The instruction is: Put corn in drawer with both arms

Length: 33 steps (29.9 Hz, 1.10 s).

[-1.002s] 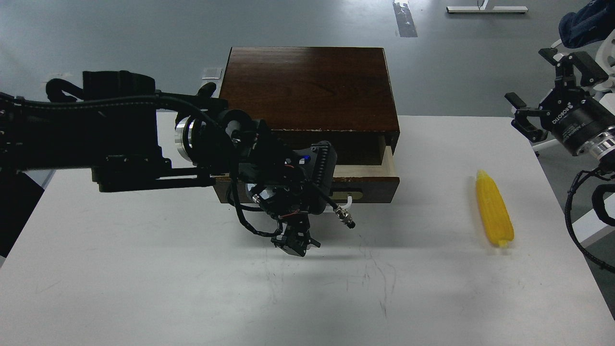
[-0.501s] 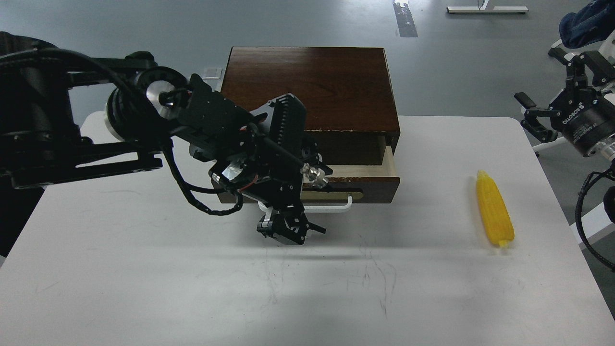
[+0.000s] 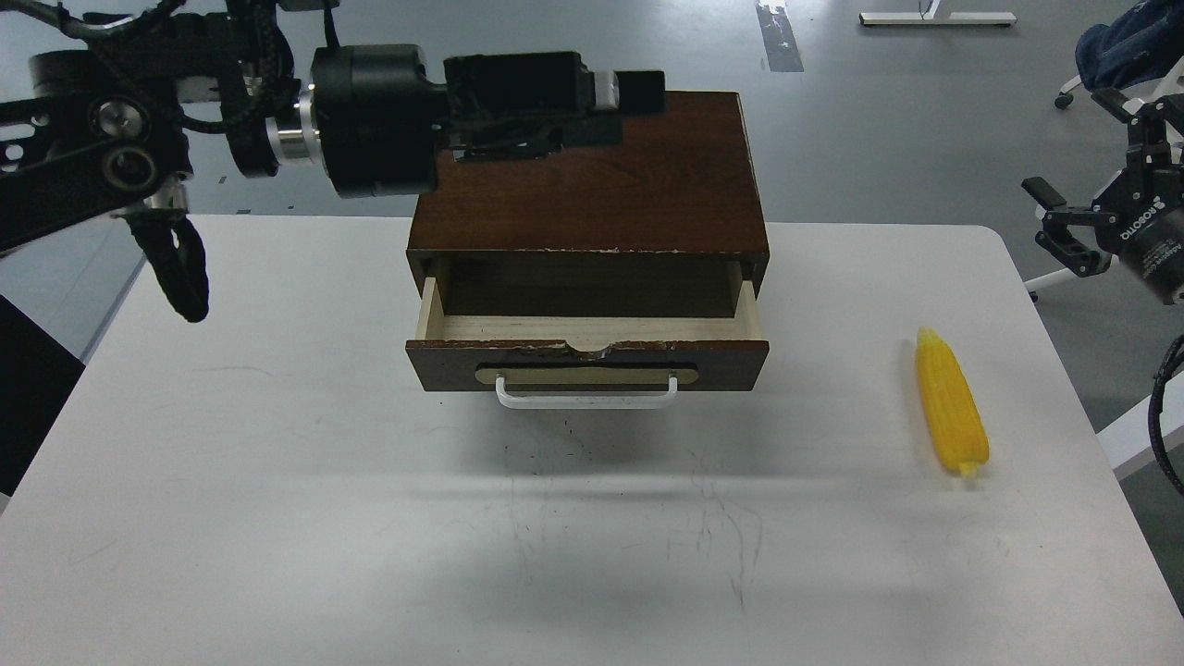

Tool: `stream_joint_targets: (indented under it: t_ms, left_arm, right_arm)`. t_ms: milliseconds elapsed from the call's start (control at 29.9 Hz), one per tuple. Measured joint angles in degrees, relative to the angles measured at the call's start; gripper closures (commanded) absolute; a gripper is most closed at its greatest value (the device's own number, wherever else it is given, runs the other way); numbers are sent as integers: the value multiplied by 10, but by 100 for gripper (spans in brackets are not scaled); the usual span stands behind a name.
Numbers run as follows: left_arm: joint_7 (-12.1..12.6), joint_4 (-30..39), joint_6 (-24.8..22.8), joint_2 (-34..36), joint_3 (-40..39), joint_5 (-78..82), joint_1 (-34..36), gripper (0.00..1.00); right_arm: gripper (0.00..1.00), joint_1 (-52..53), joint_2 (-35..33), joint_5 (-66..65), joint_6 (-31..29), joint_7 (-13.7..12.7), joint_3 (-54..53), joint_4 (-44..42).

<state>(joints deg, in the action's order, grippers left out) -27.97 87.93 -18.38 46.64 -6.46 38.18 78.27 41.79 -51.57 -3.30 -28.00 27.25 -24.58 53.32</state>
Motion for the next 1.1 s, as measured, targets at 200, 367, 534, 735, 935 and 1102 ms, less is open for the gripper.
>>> stream_joint_targets:
  t_ms: [200, 367, 534, 735, 935, 1102]
  left_arm:
    - [0, -47, 68, 9, -13, -113, -101, 2]
    - [10, -122, 66, -2, -89, -198, -200, 2]
    - [74, -177, 38, -22, -168, -258, -284, 2]
    - [93, -187, 13, -31, -209, -267, -333, 2]
    - [93, -187, 12, -37, -212, -266, -337, 2]
    - [93, -183, 11, -45, -212, -260, -337, 2]
  right_arm:
    - [0, -4, -11, -1, 0, 0, 6, 5]
    - [0, -4, -27, -32, 0, 0, 8, 12]
    - [0, 7, -57, -132, 0, 0, 3, 20]
    - [0, 42, -89, -314, 0, 2, 2, 39]
    - [0, 46, -112, -544, 2, 4, 12, 117]
    - [0, 42, -110, -675, 47, 5, 59, 120]
